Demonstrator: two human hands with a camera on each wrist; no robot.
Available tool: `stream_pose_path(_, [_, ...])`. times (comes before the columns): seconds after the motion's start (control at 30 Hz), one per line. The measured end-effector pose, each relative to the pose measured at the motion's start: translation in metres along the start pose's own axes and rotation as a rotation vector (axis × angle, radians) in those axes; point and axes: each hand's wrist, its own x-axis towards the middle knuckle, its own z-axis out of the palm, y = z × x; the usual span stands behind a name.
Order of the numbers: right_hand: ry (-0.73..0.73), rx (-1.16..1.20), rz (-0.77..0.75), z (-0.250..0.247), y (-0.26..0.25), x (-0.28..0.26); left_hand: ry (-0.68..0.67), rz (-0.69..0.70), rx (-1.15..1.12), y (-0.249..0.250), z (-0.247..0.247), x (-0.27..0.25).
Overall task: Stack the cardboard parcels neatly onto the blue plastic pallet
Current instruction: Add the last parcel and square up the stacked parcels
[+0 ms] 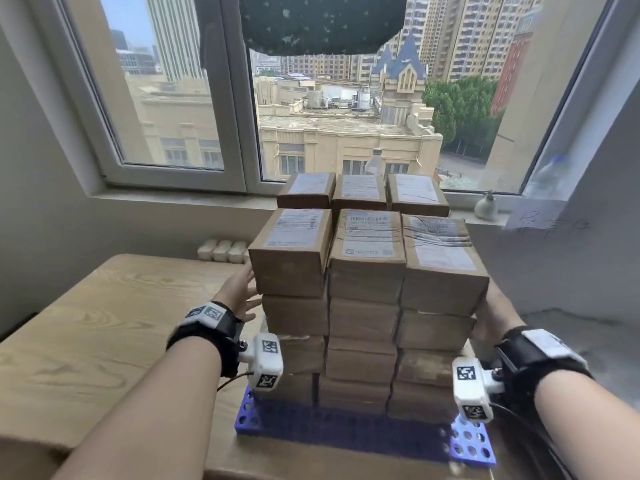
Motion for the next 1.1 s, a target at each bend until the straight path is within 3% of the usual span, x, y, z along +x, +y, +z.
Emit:
stream_pose_path(0.3, [0.009, 0.046, -0.047, 0.008, 0.007, -0.011, -0.137, 0.079, -0.163, -0.003, 0.013, 0.006])
stream_pose_path(0.57, [0.003, 0.032, -0.041, 0.004, 0.011, -0.019, -0.141, 0.040, -0.142, -0.004, 0.006, 0.005])
stream_pose_path(0.8, [0.043, 0.004, 0.001, 0.001, 0.016, -0.019, -0.154, 0.118, -0.202, -0.012, 0.000, 0.017])
stream_pose_path(0.87, [0.081, 0.044, -0.013, 0.003, 0.016, -0.022, -0.133, 0.155, -0.205, -0.012, 0.001, 0.018])
stream_pose_path(1.0, [0.250, 0.069, -0.036, 0.000, 0.015, -0.025, 0.066, 0.185, -0.182, -0.023, -0.004, 0.025])
stream_pose_path(1.1, [0.379, -0.152, 0.012, -0.015, 0.029, -0.014, 0.127, 0.095, -0.115, -0.047, -0.011, 0.036])
